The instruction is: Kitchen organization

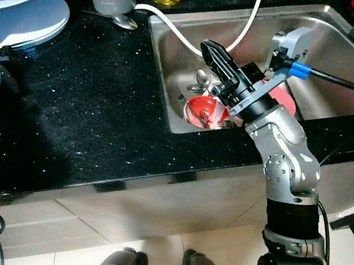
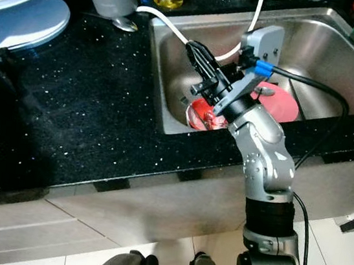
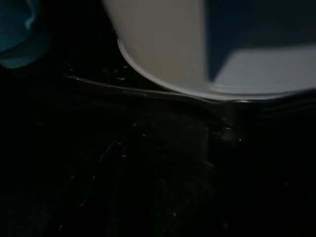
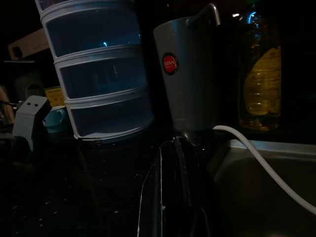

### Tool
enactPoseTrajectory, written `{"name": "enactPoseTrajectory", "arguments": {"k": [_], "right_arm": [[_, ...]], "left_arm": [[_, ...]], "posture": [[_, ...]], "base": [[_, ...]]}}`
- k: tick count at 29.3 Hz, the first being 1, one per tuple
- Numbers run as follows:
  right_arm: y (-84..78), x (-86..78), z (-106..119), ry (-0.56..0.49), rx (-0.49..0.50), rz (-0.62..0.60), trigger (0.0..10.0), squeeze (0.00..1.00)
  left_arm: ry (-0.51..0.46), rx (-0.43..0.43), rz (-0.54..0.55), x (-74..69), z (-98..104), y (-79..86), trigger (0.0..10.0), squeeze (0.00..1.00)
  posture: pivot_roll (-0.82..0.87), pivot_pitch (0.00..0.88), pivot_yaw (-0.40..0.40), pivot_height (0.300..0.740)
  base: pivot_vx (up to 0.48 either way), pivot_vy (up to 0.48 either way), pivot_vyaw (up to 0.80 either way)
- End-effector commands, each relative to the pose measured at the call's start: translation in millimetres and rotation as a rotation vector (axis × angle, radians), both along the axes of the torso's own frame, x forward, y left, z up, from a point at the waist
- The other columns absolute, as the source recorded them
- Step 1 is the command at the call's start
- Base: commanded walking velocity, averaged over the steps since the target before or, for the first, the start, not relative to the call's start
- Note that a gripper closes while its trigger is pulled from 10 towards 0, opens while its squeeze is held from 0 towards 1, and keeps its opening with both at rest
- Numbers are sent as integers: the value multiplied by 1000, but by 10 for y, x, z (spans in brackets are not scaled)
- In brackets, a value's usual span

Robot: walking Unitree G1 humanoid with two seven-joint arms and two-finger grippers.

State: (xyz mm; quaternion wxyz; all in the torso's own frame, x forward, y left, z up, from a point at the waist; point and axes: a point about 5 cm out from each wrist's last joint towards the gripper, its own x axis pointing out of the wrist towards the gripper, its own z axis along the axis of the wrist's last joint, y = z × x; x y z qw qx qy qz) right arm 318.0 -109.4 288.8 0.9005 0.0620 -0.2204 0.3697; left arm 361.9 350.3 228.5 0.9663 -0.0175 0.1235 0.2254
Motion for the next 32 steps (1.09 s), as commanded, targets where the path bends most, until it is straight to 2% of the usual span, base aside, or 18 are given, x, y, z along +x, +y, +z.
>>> {"name": "enactPoseTrajectory", "arguments": {"k": [1, 2, 3, 6, 8, 10, 12, 13, 14, 15, 17, 18, 19, 20, 22, 23, 27, 32], "right_arm": [[62, -27, -10, -2, -13, 32, 10000, 0], [62, -27, -10, -2, -13, 32, 10000, 0], [69, -25, -11, -1, -13, 35, 10000, 0], [89, -18, -13, 1, -13, 43, 10000, 0], [92, -16, -14, 1, -13, 43, 10000, 0], [92, -16, -14, 1, -13, 43, 10000, 0], [95, -16, -14, 1, -13, 44, 10000, 0], [95, -16, -14, 1, -13, 44, 10000, 0], [93, -15, -14, 2, -13, 44, 10000, 0], [93, -15, -14, 2, -13, 44, 10000, 0], [92, -15, -13, 2, -13, 42, 10000, 0], [90, -15, -13, 1, -13, 41, 10000, 0], [90, -15, -11, 0, -13, 40, 10000, 0], [87, -15, -9, 0, -13, 39, 10000, 0], [84, -17, -6, -1, -12, 37, 10000, 0], [84, -17, -6, -1, -12, 37, 10000, 0], [73, -21, 0, -2, -10, 34, 10000, 0], [73, -22, 11, -4, -6, 31, 10000, 0]], "left_arm": [[142, -36, -104, -4, -324, -186, 10000, 0], [142, -36, -104, -4, -324, -186, 10000, 0], [146, -27, -147, 13, -324, -266, 10000, 0], [129, 9, -278, 46, -274, -599, 10000, 0], [123, 11, -302, 46, -264, -674, 10000, 0], [123, 11, -302, 46, -264, -674, 10000, 0], [109, 0, -377, 45, -252, -914, 10000, 0], [109, 0, -377, 45, -252, -914, 10000, 0], [99, -10, -426, 45, -242, -1071, 10000, 0], [99, -10, -426, 45, -242, -1071, 10000, 0], [74, -31, -530, 21, -204, -1357, 10000, 0], [65, -29, -568, 4, -183, -1449, 10000, 0], [33, 23, -587, -16, -125, -1504, 10000, 0], [17, 103, -559, -19, -78, -1494, 10000, 0], [-20, 196, -478, -8, 22, -1415, 10000, 0], [-20, 196, -478, -8, 22, -1415, 10000, 0], [-126, 200, -273, 52, 285, -1114, 10000, 0], [-148, 199, -195, 78, 385, -981, 10000, 0]], "posture": [[-20, 154, 95, 740], [-20, 154, 95, 740], [-20, 154, 95, 740], [-16, 156, 93, 740], [-16, 156, 93, 740], [-16, 156, 93, 740], [-17, 157, 93, 740], [-17, 157, 93, 740], [-17, 157, 93, 740], [-17, 157, 93, 740], [-22, 158, 96, 740], [-22, 158, 96, 740], [-24, 159, 99, 740], [-24, 159, 99, 740], [-25, 159, 101, 740], [-25, 159, 101, 740], [-21, 165, 99, 740], [-23, 171, 98, 740]], "base": [[0, 0, 0], [0, 0, 0], [0, 0, 0], [0, 0, 0], [0, 0, 0], [0, 0, 0], [0, 0, 0], [0, 0, 0], [0, 0, 0], [0, 0, 0], [0, 0, 0], [0, 0, 0], [0, 0, 0], [0, 0, 0], [0, 0, 0], [0, 0, 0], [0, 0, 0], [0, 0, 0]]}}
